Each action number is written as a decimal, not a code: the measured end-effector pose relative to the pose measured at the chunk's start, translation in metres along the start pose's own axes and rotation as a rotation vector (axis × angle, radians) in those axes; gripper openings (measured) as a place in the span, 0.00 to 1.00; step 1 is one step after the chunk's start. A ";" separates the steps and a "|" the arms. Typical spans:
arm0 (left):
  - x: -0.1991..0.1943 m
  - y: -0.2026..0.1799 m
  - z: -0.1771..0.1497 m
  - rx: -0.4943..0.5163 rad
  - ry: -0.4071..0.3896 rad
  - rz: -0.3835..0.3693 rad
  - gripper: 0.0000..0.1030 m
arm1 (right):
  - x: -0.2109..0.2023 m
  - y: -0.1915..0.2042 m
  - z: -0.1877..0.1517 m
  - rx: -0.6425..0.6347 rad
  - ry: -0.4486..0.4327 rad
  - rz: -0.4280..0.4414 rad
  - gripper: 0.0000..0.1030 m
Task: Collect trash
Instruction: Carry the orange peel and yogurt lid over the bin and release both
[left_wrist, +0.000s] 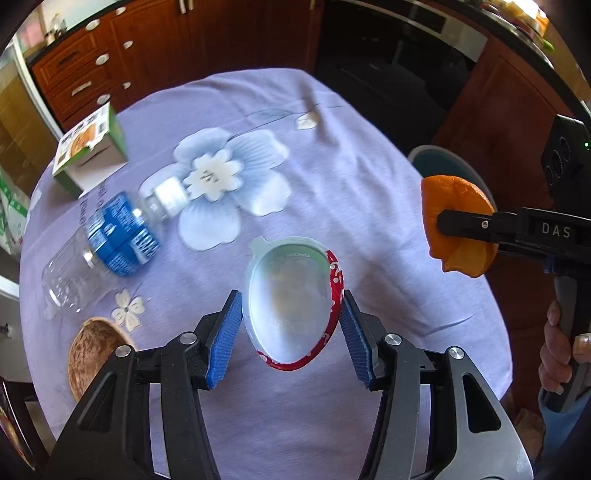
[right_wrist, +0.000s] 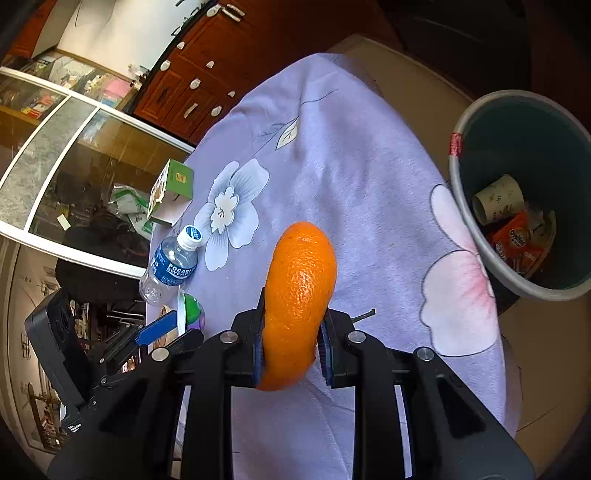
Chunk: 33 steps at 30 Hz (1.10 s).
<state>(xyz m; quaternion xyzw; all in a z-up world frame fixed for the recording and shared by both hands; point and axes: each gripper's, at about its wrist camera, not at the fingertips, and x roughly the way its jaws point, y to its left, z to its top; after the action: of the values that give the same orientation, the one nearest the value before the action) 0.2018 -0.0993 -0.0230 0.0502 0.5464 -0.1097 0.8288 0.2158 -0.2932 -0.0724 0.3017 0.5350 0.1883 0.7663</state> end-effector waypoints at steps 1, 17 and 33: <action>0.000 -0.008 0.003 0.012 -0.002 -0.006 0.53 | -0.006 -0.006 0.001 0.011 -0.014 0.001 0.21; 0.028 -0.148 0.061 0.226 0.003 -0.096 0.53 | -0.116 -0.127 0.015 0.210 -0.255 -0.072 0.21; 0.113 -0.243 0.100 0.336 0.122 -0.146 0.54 | -0.131 -0.189 0.028 0.308 -0.270 -0.141 0.21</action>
<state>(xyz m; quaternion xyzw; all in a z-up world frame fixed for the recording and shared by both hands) 0.2763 -0.3698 -0.0780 0.1546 0.5720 -0.2560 0.7638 0.1883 -0.5216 -0.0982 0.3996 0.4697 0.0079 0.7871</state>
